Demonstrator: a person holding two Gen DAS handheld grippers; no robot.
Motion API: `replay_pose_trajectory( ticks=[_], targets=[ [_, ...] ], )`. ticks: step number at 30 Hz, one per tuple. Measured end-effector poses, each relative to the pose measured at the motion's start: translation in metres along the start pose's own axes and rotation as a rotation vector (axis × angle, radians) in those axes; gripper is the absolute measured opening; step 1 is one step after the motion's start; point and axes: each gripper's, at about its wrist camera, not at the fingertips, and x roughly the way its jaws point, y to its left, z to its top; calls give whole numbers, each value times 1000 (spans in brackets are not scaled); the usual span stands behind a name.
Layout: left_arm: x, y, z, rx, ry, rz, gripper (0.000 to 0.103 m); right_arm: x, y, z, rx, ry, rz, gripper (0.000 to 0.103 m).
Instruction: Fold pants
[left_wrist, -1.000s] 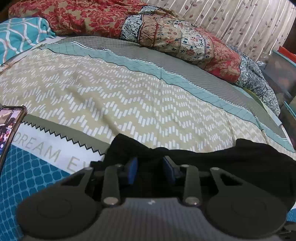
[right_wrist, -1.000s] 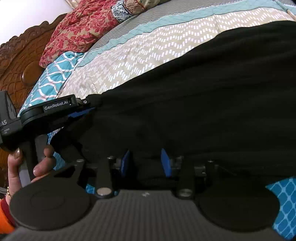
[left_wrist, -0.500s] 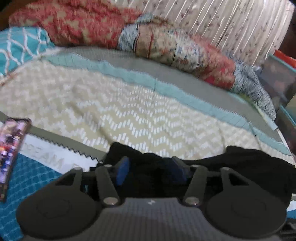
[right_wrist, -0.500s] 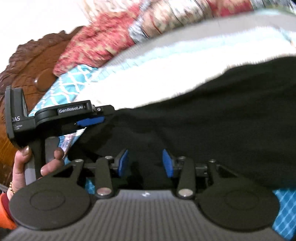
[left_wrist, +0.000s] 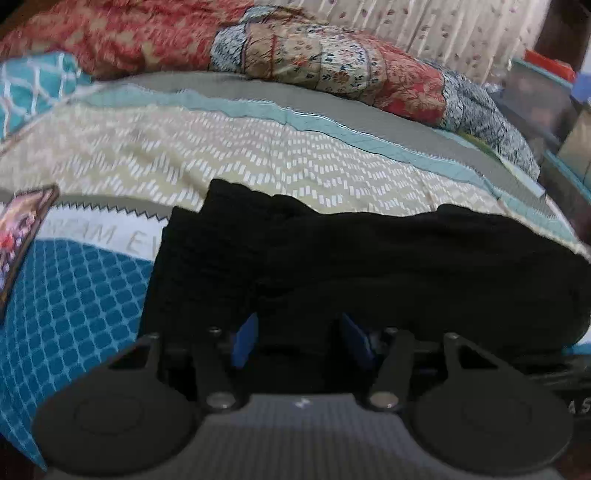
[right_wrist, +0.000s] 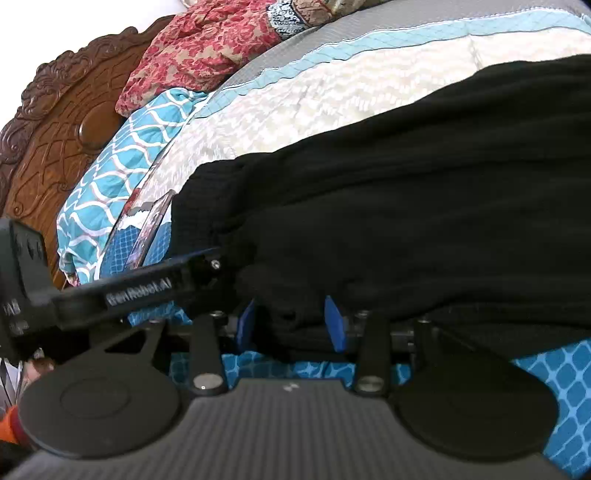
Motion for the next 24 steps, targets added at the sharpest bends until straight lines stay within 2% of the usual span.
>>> replay_pose_trajectory(
  ticks=[3, 7, 12, 18, 21, 24],
  targets=[
    [2, -5, 2, 19, 4, 21, 53, -3, 4, -4, -21, -4, -6, 45],
    [-4, -3, 4, -7, 8, 2, 54, -10, 6, -1, -26, -17, 12, 45],
    [-25, -8, 8, -28, -22, -48, 61, -41, 6, 4, -62, -130, 2, 48],
    [-35, -32, 7, 46, -57, -114, 62, -64, -24, 10, 28, -197, -60, 50],
    [-22, -38, 3, 58, -13, -103, 62, -62, -39, 7, 81, -182, -91, 50],
    [-4, -33, -2, 22, 65, -81, 62, -50, -47, -2, 121, -114, -103, 50]
  ],
)
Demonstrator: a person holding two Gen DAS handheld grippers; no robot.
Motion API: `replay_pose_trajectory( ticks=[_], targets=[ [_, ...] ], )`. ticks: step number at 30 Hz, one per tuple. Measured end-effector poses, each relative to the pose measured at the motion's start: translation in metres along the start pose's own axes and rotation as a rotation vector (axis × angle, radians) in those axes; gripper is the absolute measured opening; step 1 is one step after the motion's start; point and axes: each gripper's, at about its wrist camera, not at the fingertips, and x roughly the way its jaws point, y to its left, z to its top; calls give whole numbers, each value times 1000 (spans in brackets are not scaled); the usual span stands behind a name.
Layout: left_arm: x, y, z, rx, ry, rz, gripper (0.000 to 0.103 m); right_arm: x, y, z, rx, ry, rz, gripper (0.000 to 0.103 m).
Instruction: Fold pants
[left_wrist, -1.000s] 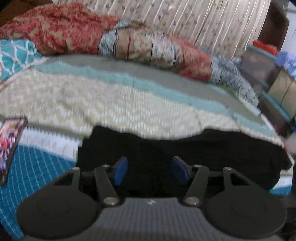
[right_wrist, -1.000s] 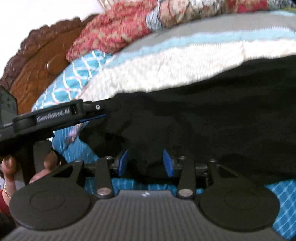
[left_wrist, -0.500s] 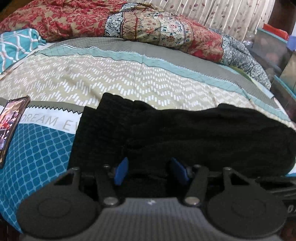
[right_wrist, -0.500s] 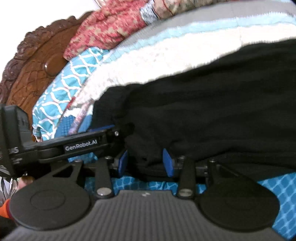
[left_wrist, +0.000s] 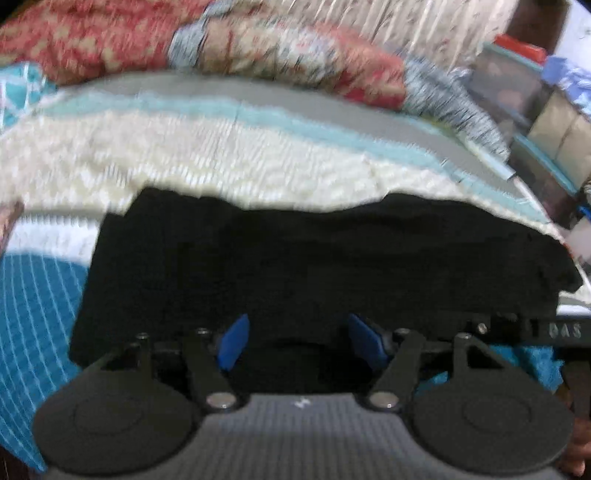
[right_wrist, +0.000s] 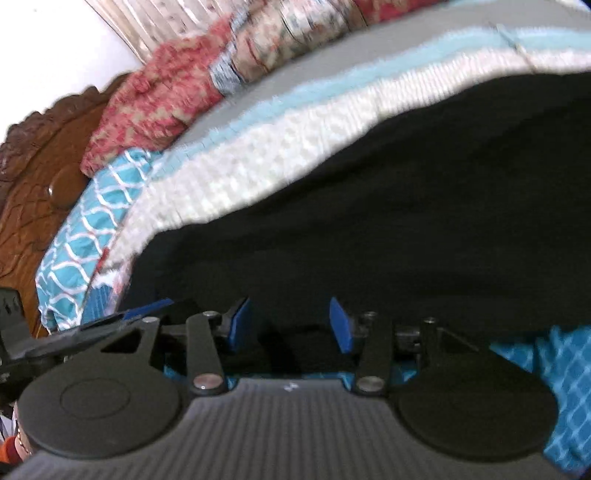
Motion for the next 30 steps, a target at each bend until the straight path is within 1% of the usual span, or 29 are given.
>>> replay_pose_trajectory(
  ticks=[1, 2, 12, 19, 26, 30],
  targets=[
    [5, 3, -1, -10, 23, 5, 62, 7, -1, -4, 12, 28, -7, 50],
    [7, 5, -3, -13, 27, 3, 62, 10, -2, -4, 21, 37, -7, 50],
    [9, -2, -3, 6, 24, 21, 65, 7, -16, -7, 123, 12, 58, 52],
    [9, -3, -4, 10, 22, 22, 65, 6, -17, -6, 139, 9, 73, 52],
    [10, -6, -6, 27, 20, 23, 71, 6, -24, -4, 144, 10, 84, 53],
    [11, -7, -6, 24, 18, 23, 72, 7, -22, -5, 147, 7, 83, 53]
  ],
)
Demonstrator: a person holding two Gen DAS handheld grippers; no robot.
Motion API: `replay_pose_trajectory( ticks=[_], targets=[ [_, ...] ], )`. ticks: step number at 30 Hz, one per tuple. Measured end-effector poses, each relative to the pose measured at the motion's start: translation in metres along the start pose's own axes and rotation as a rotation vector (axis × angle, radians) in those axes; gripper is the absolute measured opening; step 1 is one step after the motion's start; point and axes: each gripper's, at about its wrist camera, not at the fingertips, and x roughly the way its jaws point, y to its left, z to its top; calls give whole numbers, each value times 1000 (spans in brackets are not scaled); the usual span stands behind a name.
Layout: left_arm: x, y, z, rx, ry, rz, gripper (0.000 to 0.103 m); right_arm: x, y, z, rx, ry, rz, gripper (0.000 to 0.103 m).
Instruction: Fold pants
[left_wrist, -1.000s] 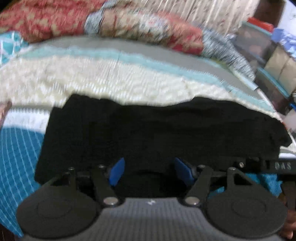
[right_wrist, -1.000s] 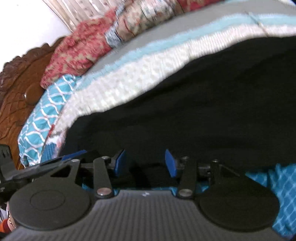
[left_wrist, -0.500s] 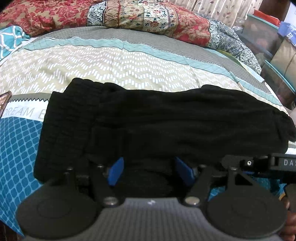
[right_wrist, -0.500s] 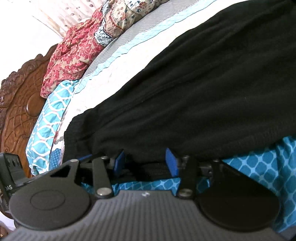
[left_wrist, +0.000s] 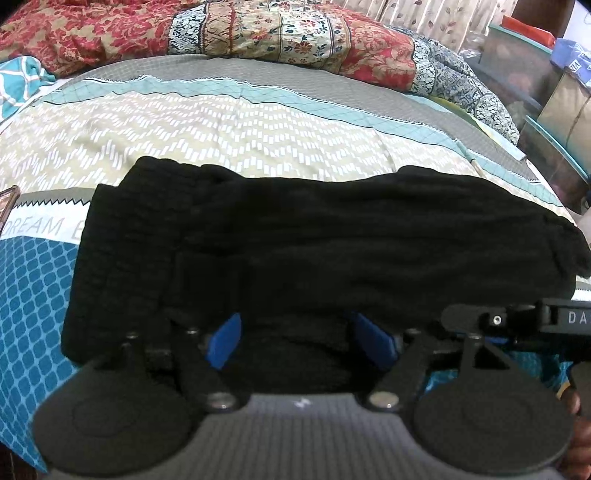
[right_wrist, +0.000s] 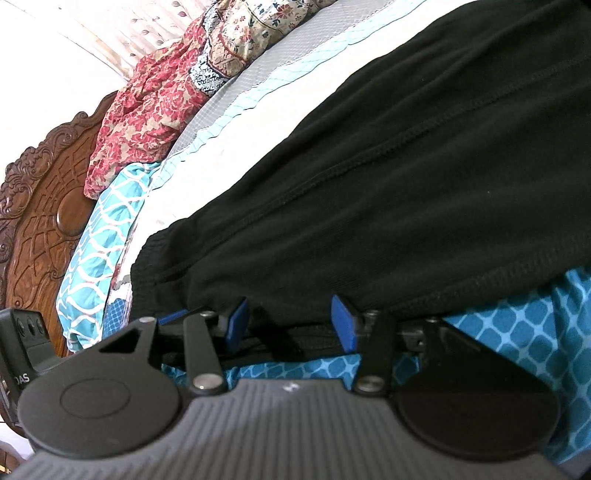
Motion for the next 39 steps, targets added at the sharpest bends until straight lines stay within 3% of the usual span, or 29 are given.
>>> replay_pose_trajectory(
  ticks=[21, 26, 29, 32, 35, 37, 39],
  targets=[
    [-5, -5, -2, -11, -3, 2, 75, -5, 1, 1, -16, -10, 3, 53],
    [-26, -6, 9, -32, -67, -38, 74, -32, 24, 11, -169, -142, -20, 53],
    [-25, -10, 14, -29, -67, -36, 74, -40, 21, 20, -168, -169, -25, 53],
    [-11, -12, 13, -38, -10, -19, 74, -37, 6, 19, -130, -142, -43, 53],
    [5, -15, 7, -1, 41, 37, 74, -18, -11, 13, -76, -36, -77, 53],
    [0, -20, 8, 19, 33, 39, 75, -26, -14, 16, -62, -61, -46, 52],
    [-7, -22, 14, 13, 17, 10, 75, -49, -14, 25, -70, -152, -21, 53]
  ],
)
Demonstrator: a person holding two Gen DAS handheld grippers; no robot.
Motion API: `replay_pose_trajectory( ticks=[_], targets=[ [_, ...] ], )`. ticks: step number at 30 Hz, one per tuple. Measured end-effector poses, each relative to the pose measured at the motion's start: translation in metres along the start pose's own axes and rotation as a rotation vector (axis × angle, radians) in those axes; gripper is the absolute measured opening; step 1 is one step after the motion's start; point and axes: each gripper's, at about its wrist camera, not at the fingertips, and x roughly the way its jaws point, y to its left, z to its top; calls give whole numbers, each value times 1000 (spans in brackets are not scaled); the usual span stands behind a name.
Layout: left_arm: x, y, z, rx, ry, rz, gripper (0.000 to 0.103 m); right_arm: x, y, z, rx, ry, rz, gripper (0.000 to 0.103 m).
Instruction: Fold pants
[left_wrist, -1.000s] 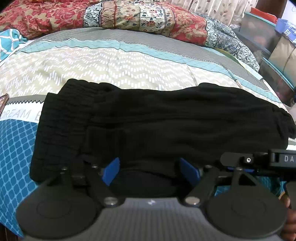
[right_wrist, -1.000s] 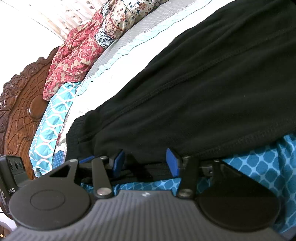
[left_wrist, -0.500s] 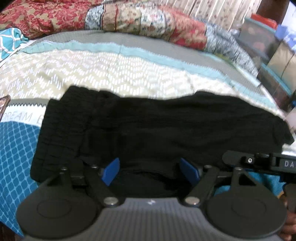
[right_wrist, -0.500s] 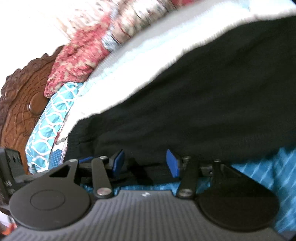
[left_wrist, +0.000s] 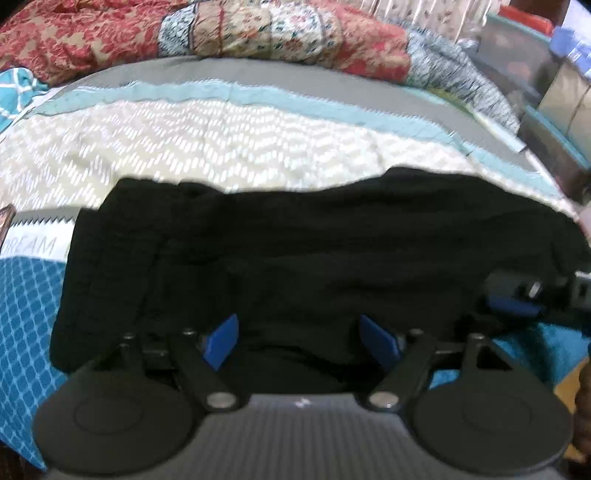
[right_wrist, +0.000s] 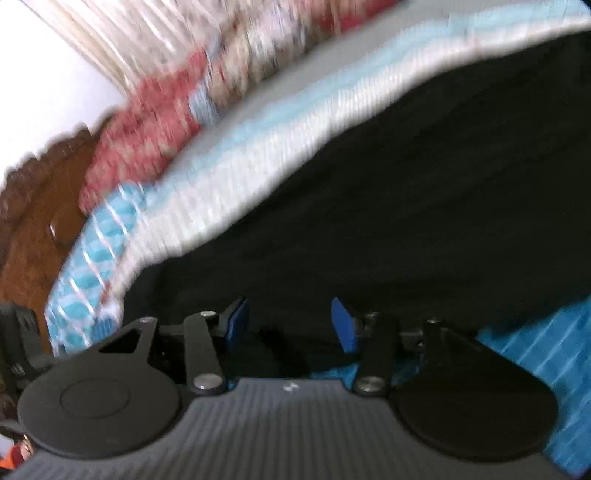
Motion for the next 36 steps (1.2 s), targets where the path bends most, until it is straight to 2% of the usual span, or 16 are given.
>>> replay_pose_trajectory(
  ticks=[4, 8, 10, 13, 16, 22, 29, 30, 32, 33, 34, 36],
  targets=[
    [-9, -12, 15, 11, -33, -27, 76, -53, -31, 24, 39, -223, -67, 53],
    [-1, -29, 27, 6, -10, -50, 76, -114, -98, 36, 178, -409, -244, 55],
    [9, -38, 26, 1, 24, -66, 76, -144, -128, 37, 235, -495, -337, 66],
    [23, -53, 24, 5, 80, -75, 76, -183, -172, 42, 296, -604, -467, 69],
    [33, -66, 23, 19, 114, -70, 76, -199, -216, 55, 354, -626, -517, 74],
    [45, -82, 30, 0, 141, -78, 76, -185, -279, 75, 431, -591, -516, 78],
    [61, -89, 34, -6, 181, -54, 78, -175, -299, 100, 355, -622, -537, 77],
    [63, -90, 34, -4, 182, -51, 79, -173, -299, 105, 346, -625, -544, 75],
    [66, -91, 35, -4, 185, -45, 80, -164, -301, 113, 317, -613, -577, 60],
    [67, -92, 35, -5, 186, -43, 80, -160, -303, 118, 298, -591, -592, 36],
    [68, -91, 36, -8, 187, -43, 80, -156, -302, 122, 286, -561, -605, 27],
    [67, -90, 37, -15, 183, -52, 80, -156, -297, 126, 277, -559, -608, 19]
  ],
)
